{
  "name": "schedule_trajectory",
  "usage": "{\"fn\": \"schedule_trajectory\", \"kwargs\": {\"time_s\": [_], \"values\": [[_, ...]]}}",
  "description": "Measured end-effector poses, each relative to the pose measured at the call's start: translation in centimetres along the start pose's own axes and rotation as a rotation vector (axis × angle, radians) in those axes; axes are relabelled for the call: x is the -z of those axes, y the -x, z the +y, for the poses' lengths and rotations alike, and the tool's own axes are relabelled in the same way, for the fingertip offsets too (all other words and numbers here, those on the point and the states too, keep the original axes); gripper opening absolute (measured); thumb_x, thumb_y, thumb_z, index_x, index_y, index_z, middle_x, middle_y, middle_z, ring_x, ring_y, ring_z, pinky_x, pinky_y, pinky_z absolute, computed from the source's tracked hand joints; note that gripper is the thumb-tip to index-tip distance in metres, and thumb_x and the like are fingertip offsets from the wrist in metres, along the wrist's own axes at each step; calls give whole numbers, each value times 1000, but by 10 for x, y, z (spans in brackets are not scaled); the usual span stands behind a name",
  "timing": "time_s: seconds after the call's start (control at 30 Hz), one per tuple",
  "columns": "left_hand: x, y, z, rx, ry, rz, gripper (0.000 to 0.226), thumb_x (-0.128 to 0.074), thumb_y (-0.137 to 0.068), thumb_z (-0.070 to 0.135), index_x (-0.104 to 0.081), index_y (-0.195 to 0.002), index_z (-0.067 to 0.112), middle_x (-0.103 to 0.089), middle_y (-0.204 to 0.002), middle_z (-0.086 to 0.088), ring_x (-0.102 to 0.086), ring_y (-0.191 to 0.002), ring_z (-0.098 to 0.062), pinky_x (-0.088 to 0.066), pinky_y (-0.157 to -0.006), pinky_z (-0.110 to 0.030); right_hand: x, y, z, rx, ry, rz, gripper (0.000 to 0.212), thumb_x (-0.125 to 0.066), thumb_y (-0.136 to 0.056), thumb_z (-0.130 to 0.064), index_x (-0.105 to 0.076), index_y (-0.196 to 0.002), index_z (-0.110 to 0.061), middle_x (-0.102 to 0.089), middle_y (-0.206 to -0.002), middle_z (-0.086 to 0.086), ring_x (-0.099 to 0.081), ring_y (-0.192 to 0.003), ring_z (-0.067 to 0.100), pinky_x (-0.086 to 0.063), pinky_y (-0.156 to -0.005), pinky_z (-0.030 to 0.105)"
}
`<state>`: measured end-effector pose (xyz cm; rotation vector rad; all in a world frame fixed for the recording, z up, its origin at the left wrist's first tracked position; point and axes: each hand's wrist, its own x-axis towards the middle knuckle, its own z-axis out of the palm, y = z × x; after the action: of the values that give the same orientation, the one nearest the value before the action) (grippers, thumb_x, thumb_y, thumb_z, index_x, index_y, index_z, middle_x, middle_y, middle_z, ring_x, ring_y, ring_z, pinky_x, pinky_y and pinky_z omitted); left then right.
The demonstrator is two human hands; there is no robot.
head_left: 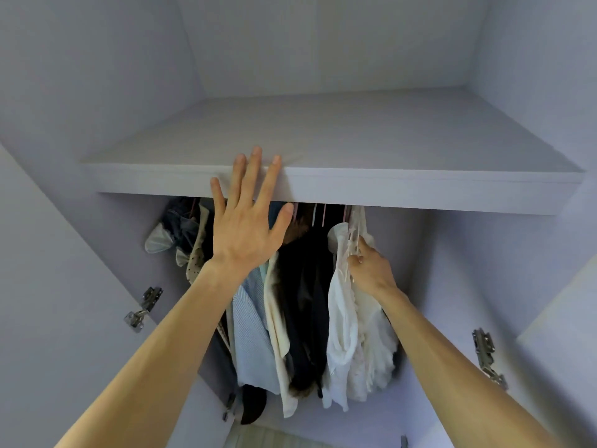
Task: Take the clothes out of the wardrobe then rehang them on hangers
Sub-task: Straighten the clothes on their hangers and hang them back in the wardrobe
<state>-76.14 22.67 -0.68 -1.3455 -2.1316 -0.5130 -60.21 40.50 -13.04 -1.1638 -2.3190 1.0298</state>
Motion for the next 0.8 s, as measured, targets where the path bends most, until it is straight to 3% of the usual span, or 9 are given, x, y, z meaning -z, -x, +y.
{"fn": "schedule_trajectory", "kwargs": {"time_s": [0.07, 0.13, 0.2, 0.27, 0.4, 0.5, 0.57, 0.67, 0.8], "values": [[-1, 1, 1, 11, -1, -11, 72, -30, -101, 60, 3, -159, 33, 7, -168, 0, 14, -153, -20, -2, -119, -62, -4, -1, 2, -6, -23, 0, 60, -34, -101, -26, -16, -158, -33, -65, -106, 0, -62, -71, 9, -41, -52, 9], [-1, 2, 3, 36, 13, -11, 73, -31, -100, 61, 2, -159, 34, 6, -168, 1, 12, -154, -21, -2, -118, -62, -4, 1, 4, -31, -25, 16, 57, -33, -104, -28, -16, -158, -30, -61, -128, 6, -66, -101, 25, -52, -76, 24], [1, 5, 4, 52, 3, -7, 76, -35, -98, 60, 3, -159, 34, 6, -168, 1, 9, -154, -23, -3, -117, -62, -4, 5, 7, -41, 14, 55, 56, -35, -105, -28, -18, -158, -24, -42, -153, 10, -52, -130, 34, -47, -101, 41], [3, 11, 3, 59, -16, -19, 81, -43, -95, 55, 3, -159, 34, 5, -168, 0, 2, -155, -25, -7, -117, -62, -3, 17, 9, -23, 11, 104, 58, -42, -103, -23, -21, -157, -20, -32, -159, 9, -41, -140, 33, -41, -108, 44], [6, 72, -6, 204, 79, -178, 85, -56, -95, 37, 0, -159, 38, 1, -168, 2, -6, -154, -24, -14, -120, -60, -4, 71, 9, 8, -108, 184, 53, -53, -97, -17, -37, -148, -17, -40, -151, 7, -45, -135, 28, -40, -106, 38], [16, 157, -14, 380, 152, -355, 76, -52, -98, 33, -6, -158, 40, -3, -167, 6, -1, -154, -19, -11, -123, -52, -13, 123, 1, 51, -106, 110, 46, -52, -99, -18, -46, -144, -18, -46, -149, 0, -42, -138, 22, -35, -111, 36], [30, 225, -22, 485, 145, -460, 71, -50, -99, 34, -10, -158, 39, -7, -167, 6, -1, -154, -18, -10, -124, -50, -27, 160, -9, 110, -119, 35, 40, -51, -100, -20, -52, -141, -22, -49, -146, -8, -42, -138, 15, -33, -112, 30], [68, 335, -33, 644, 93, -590, 69, -49, -99, 36, -13, -158, 37, -6, -167, 6, -1, -154, -19, -10, -123, -46, -61, 226, -32, 251, -111, -146, 30, -53, -100, -22, -64, -128, -26, -54, -134, -20, -46, -132, 7, -33, -102, 17], [142, 489, -35, 945, 10, -678, 65, -47, -99, 37, -18, -157, 35, -8, -167, 6, -4, -154, -19, -13, -121, -46, -126, 328, -68, 517, -14, -419, 23, -59, -97, -19, -74, -115, -24, -61, -133, -11, -54, -124, 12, -38, -105, 25]]}}
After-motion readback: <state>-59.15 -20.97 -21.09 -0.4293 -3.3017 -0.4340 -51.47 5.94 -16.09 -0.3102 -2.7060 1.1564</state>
